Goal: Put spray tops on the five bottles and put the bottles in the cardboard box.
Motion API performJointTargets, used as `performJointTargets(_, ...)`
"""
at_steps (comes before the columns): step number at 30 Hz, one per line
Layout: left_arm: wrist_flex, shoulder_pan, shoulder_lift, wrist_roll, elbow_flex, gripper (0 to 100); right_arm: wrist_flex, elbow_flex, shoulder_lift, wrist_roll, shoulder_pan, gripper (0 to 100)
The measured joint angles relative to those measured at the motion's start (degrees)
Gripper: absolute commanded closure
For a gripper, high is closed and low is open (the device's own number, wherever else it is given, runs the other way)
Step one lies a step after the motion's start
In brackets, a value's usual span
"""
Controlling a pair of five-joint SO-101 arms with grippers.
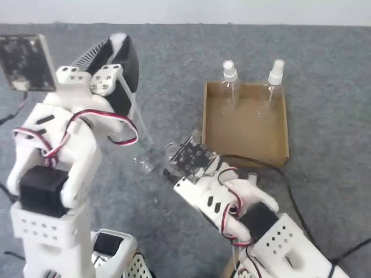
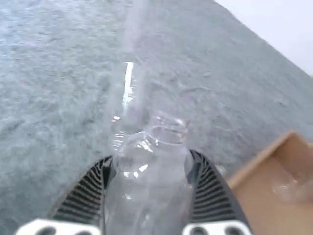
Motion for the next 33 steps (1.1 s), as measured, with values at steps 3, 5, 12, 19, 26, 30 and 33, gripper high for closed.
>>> performJointTargets(3, -1.1, -0.2, 0.0, 3.0, 1.5, 99, -2.5, 1.1, 0.0, -0.4, -1.6, 99.2)
performJointTargets(5, -1.4, -0.2, 0.0, 3.5, 1.7, 99, -2.9, 1.2, 0.0, -0.4, -1.6, 99.2)
performJointTargets(12, -1.4, -0.2, -0.1, 3.9, 3.8, 99, -3.0, 1.2, 0.0, -0.4, -1.6, 99.2)
performJointTargets(19, -1.4, 1.6, -0.1, 3.9, 10.3, 99, -3.0, 1.2, 0.0, -0.4, -1.6, 99.2)
performJointTargets(26, -1.4, 4.8, 0.0, 3.9, 11.5, 99, -2.8, 1.2, -0.1, -2.8, -1.6, 99.2)
performJointTargets(30, 1.1, 5.3, 0.0, 3.9, 13.0, 99, -0.8, 1.2, -0.1, -3.1, -1.6, 99.2)
performJointTargets(33, 3.1, 5.3, 0.0, 3.8, 15.2, 99, 0.1, 1.2, -0.1, -3.1, -1.6, 99.2)
